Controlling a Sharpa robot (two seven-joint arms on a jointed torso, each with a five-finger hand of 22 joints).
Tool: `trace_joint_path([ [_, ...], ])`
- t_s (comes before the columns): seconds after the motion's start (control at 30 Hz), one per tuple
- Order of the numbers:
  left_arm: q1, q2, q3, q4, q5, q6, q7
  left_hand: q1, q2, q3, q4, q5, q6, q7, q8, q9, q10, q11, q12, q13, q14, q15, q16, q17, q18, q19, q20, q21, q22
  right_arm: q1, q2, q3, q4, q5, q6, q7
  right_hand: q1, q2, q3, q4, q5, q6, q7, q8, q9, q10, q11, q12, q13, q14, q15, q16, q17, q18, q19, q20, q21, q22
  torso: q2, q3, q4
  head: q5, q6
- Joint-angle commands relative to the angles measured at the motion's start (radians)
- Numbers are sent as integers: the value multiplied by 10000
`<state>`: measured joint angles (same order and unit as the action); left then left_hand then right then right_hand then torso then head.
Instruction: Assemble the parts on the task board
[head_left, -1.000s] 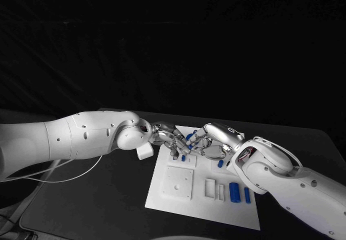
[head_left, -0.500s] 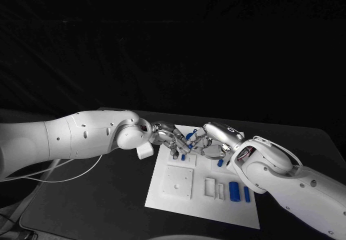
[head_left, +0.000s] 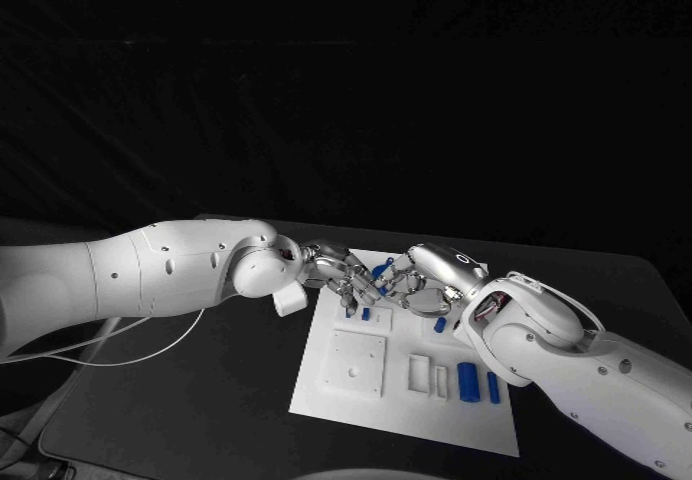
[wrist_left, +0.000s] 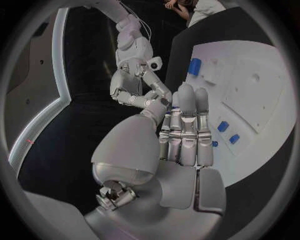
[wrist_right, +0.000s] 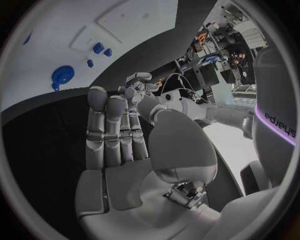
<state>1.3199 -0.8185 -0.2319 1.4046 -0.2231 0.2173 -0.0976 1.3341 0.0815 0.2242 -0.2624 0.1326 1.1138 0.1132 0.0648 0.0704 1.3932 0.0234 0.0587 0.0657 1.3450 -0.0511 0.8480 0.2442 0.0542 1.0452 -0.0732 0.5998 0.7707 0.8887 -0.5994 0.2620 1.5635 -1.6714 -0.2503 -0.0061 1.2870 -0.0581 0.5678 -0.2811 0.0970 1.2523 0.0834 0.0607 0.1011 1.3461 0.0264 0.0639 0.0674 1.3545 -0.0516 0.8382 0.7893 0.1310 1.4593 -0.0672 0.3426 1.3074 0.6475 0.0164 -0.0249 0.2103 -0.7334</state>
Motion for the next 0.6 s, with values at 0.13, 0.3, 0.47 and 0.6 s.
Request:
trace_joint_path([
  [0.13,26,-14,20,-13,259,-78,44,-15,-186,7,-108,9,-405,62,-17,-62,-100,21,28,-13,-83,21,4,12,74,-35,53,6,25,-33,-6,-17,21,-13,-75,-112,-92,18,51,37,52,61,-5,35,18,85,14,-12,-7,65,-39,-36,14,90,15,-86,48,282,3,2,-5,8,-1],
  [0.3,26,-29,20,-68,221,95,-124,-3,-412,-44,-162,-42,-902,129,-36,-85,-224,45,22,-20,-153,47,-11,8,47,-89,85,-24,42,-52,-21,-17,-7,64,-171,-187,-109,6,64,41,83,65,-9,36,50,94,10,-11,-6,84,-45,-53,22,86,24,-91,64,283,3,4,-5,0,-5],
  [0.47,26,-53,19,-148,140,269,-318,78,-579,-161,-156,-81,-1524,119,-34,-93,-260,30,24,-21,-207,50,19,21,16,-98,97,-74,30,-73,-49,-16,-14,240,-195,-241,-109,6,64,41,83,65,-9,36,50,94,10,-11,-6,84,-45,-53,22,86,24,-91,64,283,0,5,-9,0,-22],
  [0.6,26,-82,19,-232,80,416,-415,166,-630,-314,-120,-142,-2118,150,-27,-104,-277,51,27,-23,-256,66,64,36,-8,-79,103,-140,0,-90,-75,-15,-7,384,-178,-286,-109,6,64,41,83,65,-9,36,50,94,10,-11,-6,84,-45,-53,22,86,24,-91,64,283,2,5,-6,-8,-34],
])
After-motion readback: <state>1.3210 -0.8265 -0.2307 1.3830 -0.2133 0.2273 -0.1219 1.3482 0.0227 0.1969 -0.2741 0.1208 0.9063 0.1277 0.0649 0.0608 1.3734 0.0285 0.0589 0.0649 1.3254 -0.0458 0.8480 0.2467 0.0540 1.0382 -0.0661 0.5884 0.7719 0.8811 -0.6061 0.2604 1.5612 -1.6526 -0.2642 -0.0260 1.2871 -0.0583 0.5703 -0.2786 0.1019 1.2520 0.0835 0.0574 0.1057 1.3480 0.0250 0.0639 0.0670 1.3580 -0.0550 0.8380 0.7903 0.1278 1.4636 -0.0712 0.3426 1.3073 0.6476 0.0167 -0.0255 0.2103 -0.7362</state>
